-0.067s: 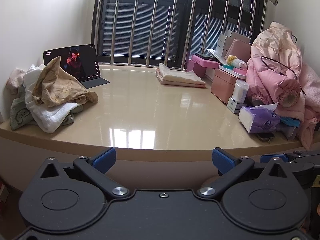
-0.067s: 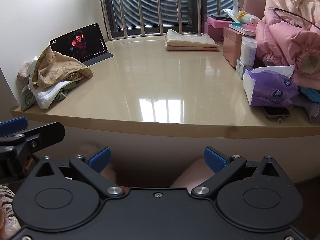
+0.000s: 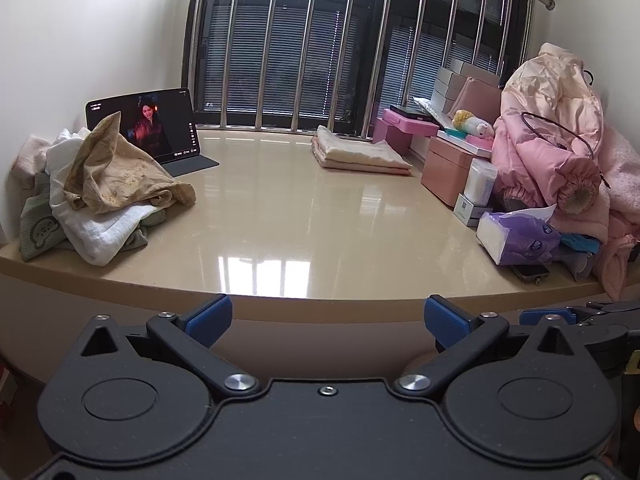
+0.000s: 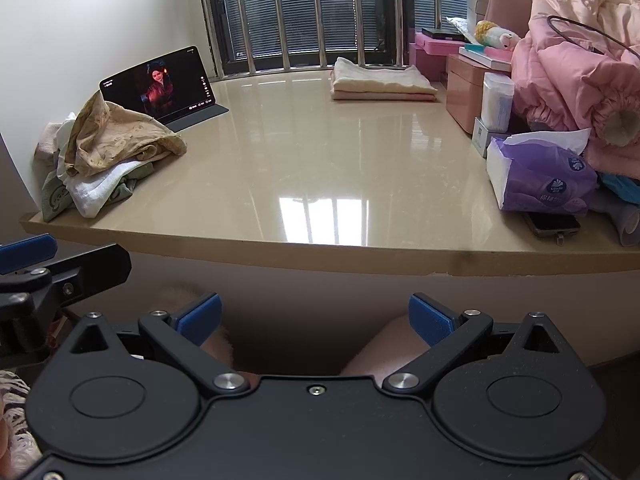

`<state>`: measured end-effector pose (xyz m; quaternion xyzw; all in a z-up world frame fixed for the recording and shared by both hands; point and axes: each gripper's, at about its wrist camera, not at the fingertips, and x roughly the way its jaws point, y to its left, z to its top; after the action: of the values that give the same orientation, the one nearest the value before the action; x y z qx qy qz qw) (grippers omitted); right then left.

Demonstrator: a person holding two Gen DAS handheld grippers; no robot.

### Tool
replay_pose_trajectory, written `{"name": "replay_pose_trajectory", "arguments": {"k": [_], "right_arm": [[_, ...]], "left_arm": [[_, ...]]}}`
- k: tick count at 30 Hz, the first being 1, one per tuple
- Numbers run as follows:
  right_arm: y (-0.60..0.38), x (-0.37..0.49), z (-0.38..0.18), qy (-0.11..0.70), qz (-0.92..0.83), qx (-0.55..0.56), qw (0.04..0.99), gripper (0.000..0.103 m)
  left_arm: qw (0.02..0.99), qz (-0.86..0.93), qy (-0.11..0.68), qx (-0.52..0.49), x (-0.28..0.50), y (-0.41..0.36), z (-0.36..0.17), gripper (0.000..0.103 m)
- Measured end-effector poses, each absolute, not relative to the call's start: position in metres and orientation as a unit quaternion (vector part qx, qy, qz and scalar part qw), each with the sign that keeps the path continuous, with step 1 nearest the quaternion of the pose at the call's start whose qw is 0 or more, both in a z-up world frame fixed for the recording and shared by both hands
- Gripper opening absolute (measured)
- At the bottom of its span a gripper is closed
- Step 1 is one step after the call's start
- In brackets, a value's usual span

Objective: Fold clothes
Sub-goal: 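Move both tools toward the clothes pile beside the tablet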

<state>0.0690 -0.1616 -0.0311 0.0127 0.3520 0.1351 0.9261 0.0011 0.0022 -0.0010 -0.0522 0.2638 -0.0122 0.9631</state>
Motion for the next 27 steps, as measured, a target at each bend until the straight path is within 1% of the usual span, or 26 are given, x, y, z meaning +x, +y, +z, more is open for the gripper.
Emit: {"name": "replay_pose_trajectory", "arguments": {"k": [9, 27], "right_arm": [[-0.162, 0.069, -0.031, 0.353, 0.136, 0.012, 0.926, 0.101], [-0.146, 0.072, -0.024, 0.337, 0.186, -0.001, 0.923, 0.101]], "left_arm": [[0.962, 0.008, 0.269, -0.053, -0.003, -0.006, 0.002, 0.103], [0.959, 0.053, 0.273, -0.056, 0.005, 0.016, 0.000, 0.103]]}}
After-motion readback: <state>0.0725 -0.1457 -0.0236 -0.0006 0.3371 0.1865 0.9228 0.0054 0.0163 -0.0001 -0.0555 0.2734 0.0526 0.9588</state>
